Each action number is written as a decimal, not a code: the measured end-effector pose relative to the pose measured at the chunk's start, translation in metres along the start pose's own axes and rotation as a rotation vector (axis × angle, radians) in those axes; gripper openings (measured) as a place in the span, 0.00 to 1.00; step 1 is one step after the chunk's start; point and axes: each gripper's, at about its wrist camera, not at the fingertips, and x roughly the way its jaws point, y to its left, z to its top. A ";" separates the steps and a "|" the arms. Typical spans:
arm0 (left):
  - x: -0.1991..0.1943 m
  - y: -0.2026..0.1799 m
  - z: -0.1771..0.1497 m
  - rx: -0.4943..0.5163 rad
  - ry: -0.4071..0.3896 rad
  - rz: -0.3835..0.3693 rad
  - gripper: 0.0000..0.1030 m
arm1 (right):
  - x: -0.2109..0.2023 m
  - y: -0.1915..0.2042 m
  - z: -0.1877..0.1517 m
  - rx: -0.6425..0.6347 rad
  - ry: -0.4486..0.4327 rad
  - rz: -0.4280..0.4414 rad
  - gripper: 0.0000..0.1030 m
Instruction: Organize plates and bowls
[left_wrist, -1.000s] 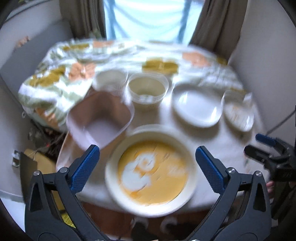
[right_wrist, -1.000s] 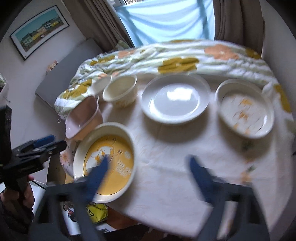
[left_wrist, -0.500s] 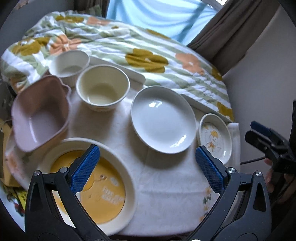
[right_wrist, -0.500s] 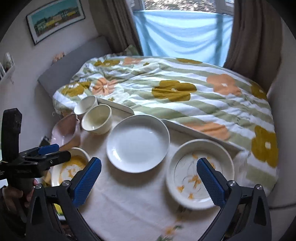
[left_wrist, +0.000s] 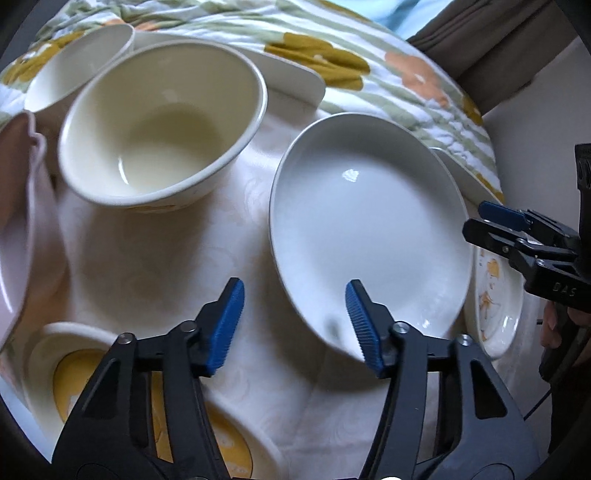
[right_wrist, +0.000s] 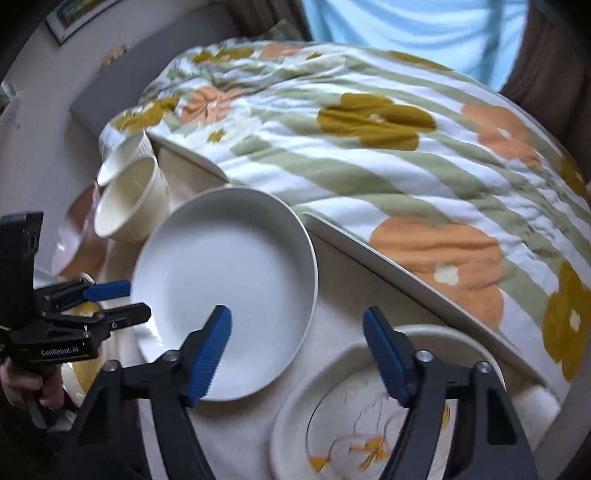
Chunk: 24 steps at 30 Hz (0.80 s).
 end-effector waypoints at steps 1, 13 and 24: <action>0.003 0.000 0.002 -0.001 0.002 -0.001 0.48 | 0.004 -0.001 0.001 -0.010 0.006 0.002 0.57; 0.009 -0.014 0.009 0.056 -0.017 0.058 0.25 | 0.032 -0.011 0.002 -0.037 0.040 0.071 0.20; 0.005 -0.019 0.011 0.093 -0.031 0.090 0.25 | 0.029 -0.014 -0.001 -0.003 0.021 0.086 0.15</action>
